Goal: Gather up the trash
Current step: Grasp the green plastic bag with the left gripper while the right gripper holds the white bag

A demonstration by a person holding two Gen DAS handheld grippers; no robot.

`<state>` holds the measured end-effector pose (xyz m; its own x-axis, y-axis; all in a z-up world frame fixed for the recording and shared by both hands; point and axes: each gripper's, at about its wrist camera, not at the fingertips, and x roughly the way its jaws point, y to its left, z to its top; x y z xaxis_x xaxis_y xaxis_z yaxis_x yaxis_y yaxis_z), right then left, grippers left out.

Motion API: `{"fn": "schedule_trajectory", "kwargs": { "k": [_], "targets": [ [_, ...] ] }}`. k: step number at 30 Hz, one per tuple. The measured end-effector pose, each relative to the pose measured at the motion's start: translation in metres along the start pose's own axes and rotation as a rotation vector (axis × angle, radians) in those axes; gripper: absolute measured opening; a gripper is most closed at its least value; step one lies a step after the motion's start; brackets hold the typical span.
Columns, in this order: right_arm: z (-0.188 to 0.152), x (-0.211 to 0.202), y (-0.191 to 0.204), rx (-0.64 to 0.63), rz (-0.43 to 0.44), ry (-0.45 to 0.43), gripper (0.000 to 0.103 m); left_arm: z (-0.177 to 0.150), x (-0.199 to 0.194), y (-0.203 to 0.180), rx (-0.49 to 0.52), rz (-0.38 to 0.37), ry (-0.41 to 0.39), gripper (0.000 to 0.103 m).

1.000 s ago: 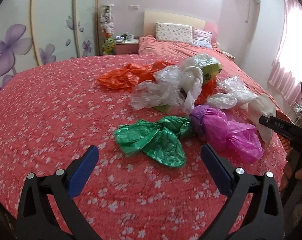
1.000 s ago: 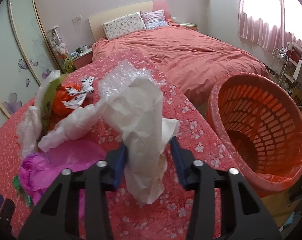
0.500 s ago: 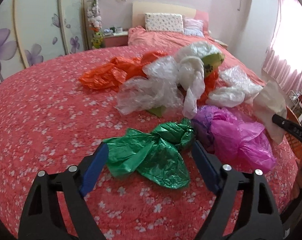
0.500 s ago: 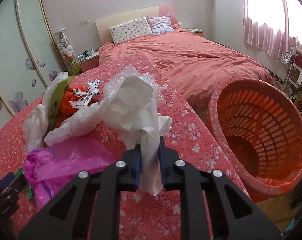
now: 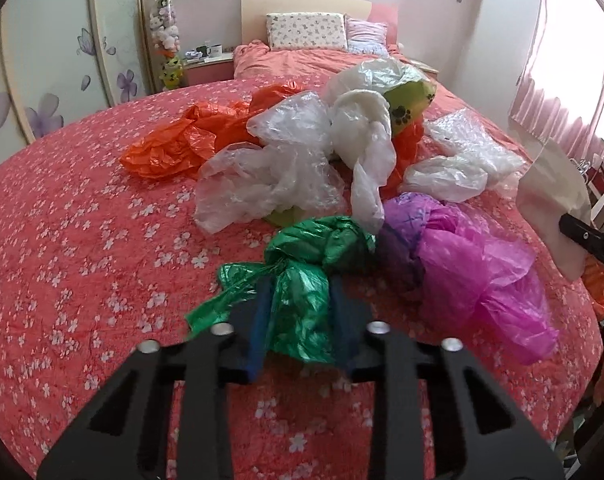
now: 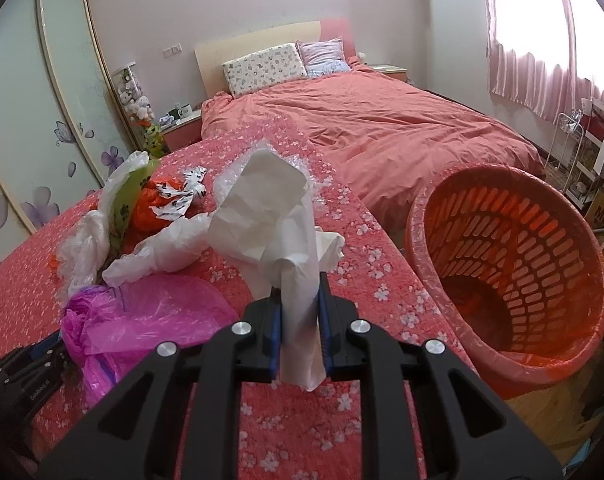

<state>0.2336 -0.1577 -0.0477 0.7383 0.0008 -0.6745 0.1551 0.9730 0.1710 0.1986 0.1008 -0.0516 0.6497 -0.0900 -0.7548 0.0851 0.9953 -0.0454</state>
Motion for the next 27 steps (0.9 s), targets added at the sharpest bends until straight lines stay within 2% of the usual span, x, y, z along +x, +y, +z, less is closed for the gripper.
{"fn": "schedule_trajectory", "kwargs": {
  "k": [5,17,22,27],
  "targets": [
    [-0.002,-0.011,-0.003,0.001,0.003,-0.012,0.016,-0.005,-0.014,0.008,-0.016,-0.002,-0.023,0.011],
    [-0.002,-0.051,-0.008,0.001,0.019,-0.07,0.016,0.004,-0.066,0.019,-0.058,0.033,-0.136,0.01],
    [0.001,-0.071,-0.016,0.008,0.025,-0.101,0.016,0.015,-0.084,0.006,-0.049,0.021,-0.17,0.01],
    [0.005,-0.087,-0.031,0.026,0.011,-0.131,0.016,0.023,-0.095,-0.026,-0.022,-0.037,-0.187,0.01]
  ]
}}
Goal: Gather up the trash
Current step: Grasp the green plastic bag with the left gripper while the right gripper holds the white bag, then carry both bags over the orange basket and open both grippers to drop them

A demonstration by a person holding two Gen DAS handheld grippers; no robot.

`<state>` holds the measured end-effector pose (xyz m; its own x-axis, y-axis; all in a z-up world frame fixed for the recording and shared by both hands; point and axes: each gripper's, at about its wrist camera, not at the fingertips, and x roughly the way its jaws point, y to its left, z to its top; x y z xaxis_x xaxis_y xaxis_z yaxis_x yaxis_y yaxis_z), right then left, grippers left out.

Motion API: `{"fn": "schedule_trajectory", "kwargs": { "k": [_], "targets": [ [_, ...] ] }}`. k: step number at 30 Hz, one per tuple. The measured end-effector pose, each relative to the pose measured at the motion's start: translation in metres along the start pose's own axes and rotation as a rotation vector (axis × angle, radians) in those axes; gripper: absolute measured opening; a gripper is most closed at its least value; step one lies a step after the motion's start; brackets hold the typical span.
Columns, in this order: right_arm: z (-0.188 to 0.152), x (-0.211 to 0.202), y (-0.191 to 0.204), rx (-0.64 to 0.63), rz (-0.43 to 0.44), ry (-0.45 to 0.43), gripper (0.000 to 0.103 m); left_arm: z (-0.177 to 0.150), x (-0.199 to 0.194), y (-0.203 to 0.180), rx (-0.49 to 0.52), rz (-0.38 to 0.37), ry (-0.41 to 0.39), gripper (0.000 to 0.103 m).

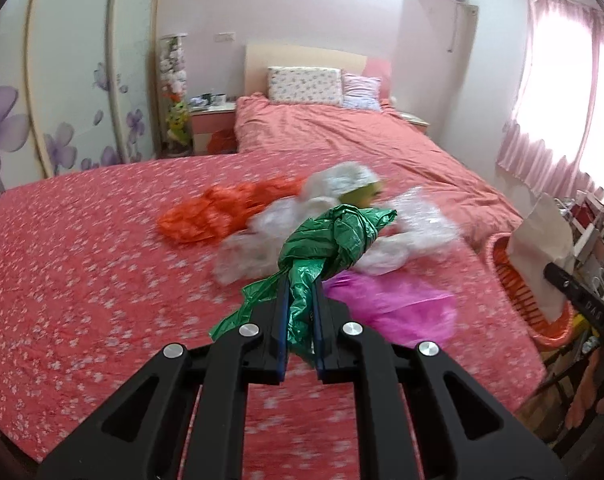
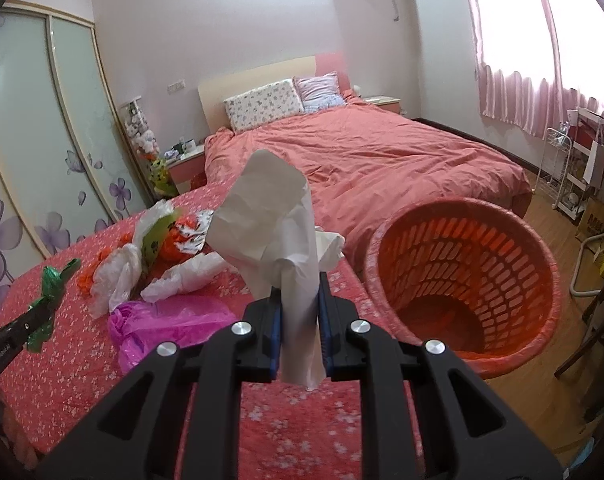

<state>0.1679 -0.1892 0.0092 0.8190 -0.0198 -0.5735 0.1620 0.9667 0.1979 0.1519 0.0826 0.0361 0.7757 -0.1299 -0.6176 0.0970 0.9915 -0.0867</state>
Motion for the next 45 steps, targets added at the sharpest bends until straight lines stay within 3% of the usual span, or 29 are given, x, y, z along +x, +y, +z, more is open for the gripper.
{"fn": "schedule_trajectory", "kwargs": {
  "k": [9,20,33,45],
  "targets": [
    [0.007,-0.018,-0.052,0.064,-0.074,-0.038,0.017,0.01,0.007,-0.083,0.083,-0.143,-0.007,0.01],
    [0.011,-0.021,-0.122,0.163,-0.162,-0.056,0.017,0.01,0.043,-0.176,0.171,-0.299,0.042,0.01],
    [0.018,-0.003,-0.175,0.246,-0.187,-0.053,0.017,0.007,0.072,-0.236,0.209,-0.405,0.106,0.01],
    [0.023,0.011,-0.201,0.302,-0.18,-0.051,0.017,0.006,0.091,-0.263,0.232,-0.439,0.138,0.01]
  ]
}}
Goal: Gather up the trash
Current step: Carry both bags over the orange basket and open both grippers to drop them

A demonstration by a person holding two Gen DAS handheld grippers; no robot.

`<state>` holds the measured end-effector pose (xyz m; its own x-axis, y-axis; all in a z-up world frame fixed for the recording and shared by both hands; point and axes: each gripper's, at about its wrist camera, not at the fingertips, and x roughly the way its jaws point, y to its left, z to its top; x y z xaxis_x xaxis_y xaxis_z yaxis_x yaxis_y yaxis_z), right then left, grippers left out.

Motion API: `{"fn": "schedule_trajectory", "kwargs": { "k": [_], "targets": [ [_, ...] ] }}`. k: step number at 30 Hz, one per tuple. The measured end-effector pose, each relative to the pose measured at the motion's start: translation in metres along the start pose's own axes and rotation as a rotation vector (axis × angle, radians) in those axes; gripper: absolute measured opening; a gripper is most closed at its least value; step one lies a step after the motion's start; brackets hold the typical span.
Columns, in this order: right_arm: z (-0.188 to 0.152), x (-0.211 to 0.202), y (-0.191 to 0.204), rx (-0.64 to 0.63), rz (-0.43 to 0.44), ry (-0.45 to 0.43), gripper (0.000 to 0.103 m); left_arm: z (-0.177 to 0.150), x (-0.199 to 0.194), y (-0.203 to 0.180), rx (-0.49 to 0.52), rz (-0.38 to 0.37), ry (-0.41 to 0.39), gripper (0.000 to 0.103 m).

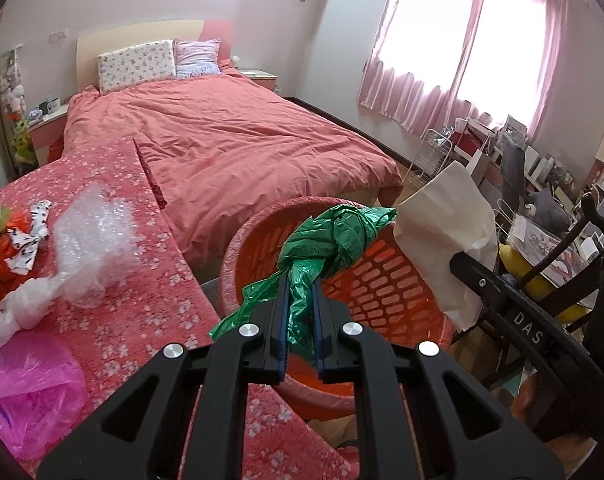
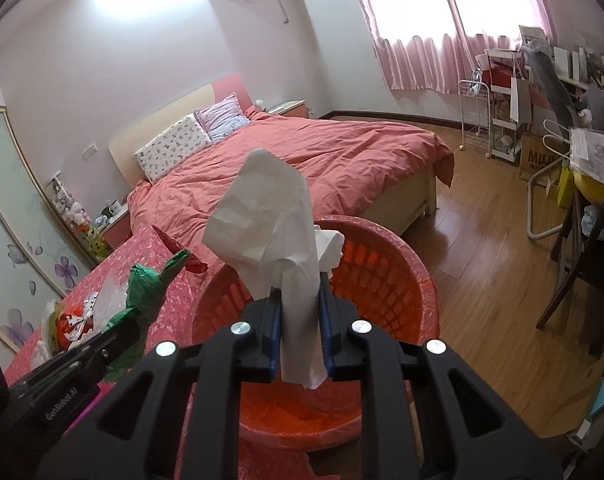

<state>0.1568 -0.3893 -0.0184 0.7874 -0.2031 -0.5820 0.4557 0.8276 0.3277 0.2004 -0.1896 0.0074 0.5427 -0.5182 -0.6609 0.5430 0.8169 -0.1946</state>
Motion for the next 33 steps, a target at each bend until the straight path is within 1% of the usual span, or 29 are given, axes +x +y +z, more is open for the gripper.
{"fn": "schedule_trajectory", "kwargs": {
  "k": [3,6,7,8,9,10,11,13,14,17,20,23,27,29,33],
  "targets": [
    [0.001,0.006,-0.003,0.015,0.006,0.01,0.019,0.0,0.009,0.0,-0.003,-0.001,0.017,0.01],
    [0.003,0.013,-0.007,0.027,0.023,0.022,0.026,0.001,0.017,0.002,-0.014,-0.01,0.04,0.011],
    [0.003,0.015,-0.008,0.029,0.025,0.026,0.032,0.001,0.018,0.002,-0.016,-0.005,0.042,0.011],
    [0.003,0.017,-0.008,0.031,0.026,0.029,0.035,0.0,0.02,0.003,-0.017,-0.002,0.049,0.011],
    [0.003,0.019,-0.008,0.033,0.027,0.032,0.037,0.0,0.022,0.004,-0.019,-0.002,0.056,0.013],
    [0.002,0.022,-0.009,0.037,0.026,0.039,0.039,-0.001,0.023,0.005,-0.025,-0.002,0.063,0.019],
    [0.001,0.024,-0.011,0.042,0.025,0.046,0.04,-0.002,0.024,0.006,-0.03,0.002,0.066,0.027],
    [0.0,0.027,-0.012,0.047,0.027,0.054,0.044,-0.003,0.026,0.008,-0.039,-0.001,0.07,0.035],
    [-0.001,0.028,-0.012,0.046,0.024,0.056,0.047,-0.004,0.026,0.008,-0.04,0.0,0.072,0.036],
    [-0.002,0.03,-0.011,0.038,0.018,0.059,0.05,-0.005,0.027,0.007,-0.037,0.011,0.078,0.036],
    [-0.004,0.027,-0.007,0.022,0.009,0.046,0.058,-0.007,0.024,0.01,-0.039,0.023,0.072,0.038],
    [-0.004,0.021,-0.003,-0.003,-0.003,0.032,0.06,-0.009,0.016,0.015,-0.04,0.046,0.054,0.043],
    [-0.006,0.012,0.006,-0.037,-0.015,0.022,0.06,-0.014,-0.003,0.024,-0.038,0.079,0.029,0.045],
    [-0.008,0.007,0.011,-0.059,-0.015,0.019,0.061,-0.018,-0.017,0.033,-0.047,0.096,0.009,0.047],
    [-0.016,-0.003,0.036,-0.117,0.009,0.02,0.062,-0.023,-0.044,0.053,-0.067,0.139,-0.028,0.049]
  ]
}}
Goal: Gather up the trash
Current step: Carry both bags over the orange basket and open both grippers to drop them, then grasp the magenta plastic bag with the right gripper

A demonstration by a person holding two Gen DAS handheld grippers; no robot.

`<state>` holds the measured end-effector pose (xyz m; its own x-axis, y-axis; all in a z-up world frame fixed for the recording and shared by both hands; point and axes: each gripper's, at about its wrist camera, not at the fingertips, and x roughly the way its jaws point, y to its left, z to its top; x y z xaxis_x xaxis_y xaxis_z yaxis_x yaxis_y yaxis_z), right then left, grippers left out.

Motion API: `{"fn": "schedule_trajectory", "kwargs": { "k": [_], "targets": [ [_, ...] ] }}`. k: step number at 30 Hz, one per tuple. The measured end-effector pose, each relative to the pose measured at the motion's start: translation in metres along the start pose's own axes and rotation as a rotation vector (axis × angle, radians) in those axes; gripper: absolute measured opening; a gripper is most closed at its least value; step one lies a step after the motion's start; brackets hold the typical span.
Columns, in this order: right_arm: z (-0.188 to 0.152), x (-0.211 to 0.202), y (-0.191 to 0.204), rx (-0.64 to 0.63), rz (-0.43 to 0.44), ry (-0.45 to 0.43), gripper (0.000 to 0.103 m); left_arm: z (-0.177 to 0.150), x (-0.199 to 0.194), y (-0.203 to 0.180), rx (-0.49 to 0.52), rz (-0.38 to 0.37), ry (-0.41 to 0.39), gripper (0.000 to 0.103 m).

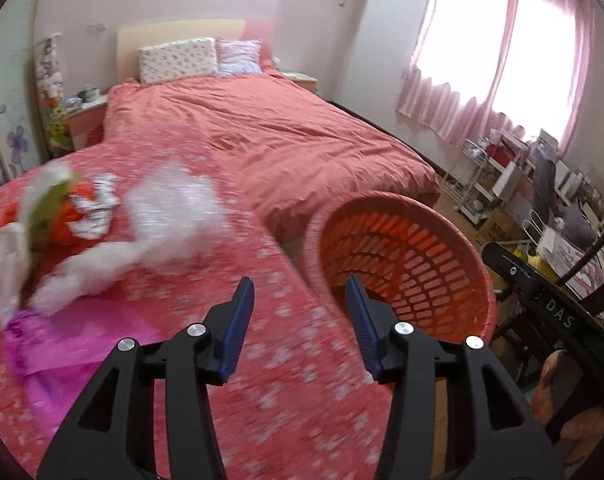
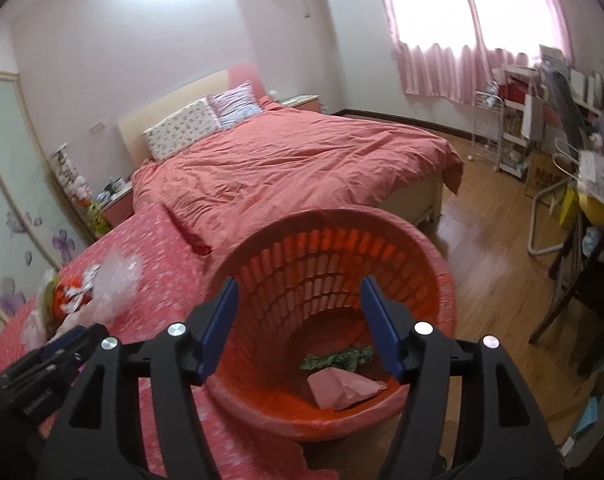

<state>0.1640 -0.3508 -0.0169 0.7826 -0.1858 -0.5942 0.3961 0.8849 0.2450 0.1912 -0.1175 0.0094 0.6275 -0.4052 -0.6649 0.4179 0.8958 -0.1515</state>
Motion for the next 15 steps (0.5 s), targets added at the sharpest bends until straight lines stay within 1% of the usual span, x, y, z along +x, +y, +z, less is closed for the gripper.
{"fn": "schedule_trajectory", "kwargs": {
  "k": [2,4,5,8,13,15],
  "targets": [
    [-0.005,-0.004,0.019,-0.038,0.025,0.005,0.062,-0.002,-0.012,0.012,-0.008,0.03,-0.022,0.049],
    [-0.011,-0.007,0.039,-0.075,0.052,0.013,0.063,-0.007,-0.028,0.032,-0.024,0.072,-0.046,0.051],
    [-0.013,-0.009,0.047,-0.09,0.064,0.017,0.064,-0.008,-0.034,0.042,-0.035,0.091,-0.055,0.052],
    [-0.026,-0.01,0.085,-0.15,0.119,0.033,0.066,-0.013,-0.051,0.069,-0.068,0.144,-0.081,0.052],
    [-0.048,-0.012,0.147,-0.225,0.21,0.053,0.067,-0.027,-0.079,0.126,-0.143,0.266,-0.114,0.057],
    [-0.059,-0.013,0.173,-0.261,0.242,0.054,0.067,-0.035,-0.088,0.149,-0.171,0.33,-0.121,0.057]
  ]
}}
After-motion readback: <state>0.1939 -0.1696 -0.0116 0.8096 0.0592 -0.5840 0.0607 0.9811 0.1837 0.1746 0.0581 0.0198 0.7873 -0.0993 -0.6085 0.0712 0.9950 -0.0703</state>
